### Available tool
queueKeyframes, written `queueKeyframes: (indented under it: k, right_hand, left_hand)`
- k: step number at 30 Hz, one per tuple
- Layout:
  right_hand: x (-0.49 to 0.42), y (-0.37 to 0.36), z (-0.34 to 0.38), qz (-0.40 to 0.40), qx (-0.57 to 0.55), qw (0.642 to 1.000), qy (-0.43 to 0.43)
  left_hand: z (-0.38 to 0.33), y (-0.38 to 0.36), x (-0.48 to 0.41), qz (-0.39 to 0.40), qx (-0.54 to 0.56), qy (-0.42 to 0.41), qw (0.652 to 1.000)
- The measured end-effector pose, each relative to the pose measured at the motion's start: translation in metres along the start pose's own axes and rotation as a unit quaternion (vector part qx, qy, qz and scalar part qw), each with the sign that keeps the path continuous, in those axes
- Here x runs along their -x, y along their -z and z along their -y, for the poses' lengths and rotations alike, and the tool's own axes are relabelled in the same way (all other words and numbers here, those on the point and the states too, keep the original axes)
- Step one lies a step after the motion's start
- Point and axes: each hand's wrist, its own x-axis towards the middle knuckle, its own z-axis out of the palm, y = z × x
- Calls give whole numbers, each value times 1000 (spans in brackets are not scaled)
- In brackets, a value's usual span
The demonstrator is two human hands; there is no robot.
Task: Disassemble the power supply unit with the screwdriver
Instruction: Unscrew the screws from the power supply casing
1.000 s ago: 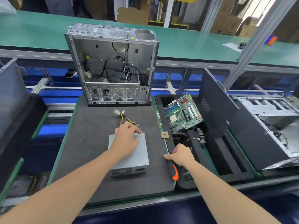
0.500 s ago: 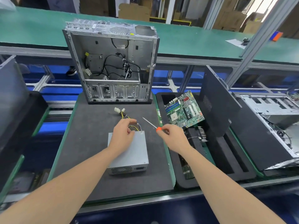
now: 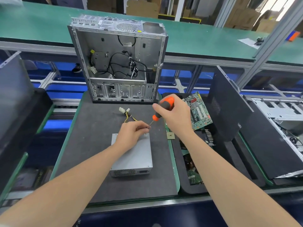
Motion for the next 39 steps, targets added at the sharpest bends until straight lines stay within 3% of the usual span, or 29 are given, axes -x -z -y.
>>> queueKeyframes:
  k: [7, 33, 39]
  right_hand:
    - [-18, -14, 8, 44, 113, 990, 75]
    - [-23, -28, 9, 63, 141, 985, 70]
    - [-28, -24, 14, 131, 111, 983, 71]
  left_hand:
    - [9, 1, -6, 13, 6, 21, 1000]
    - [9, 0, -2, 27, -7, 45, 999]
    - [11, 0, -2, 32, -8, 32, 999]
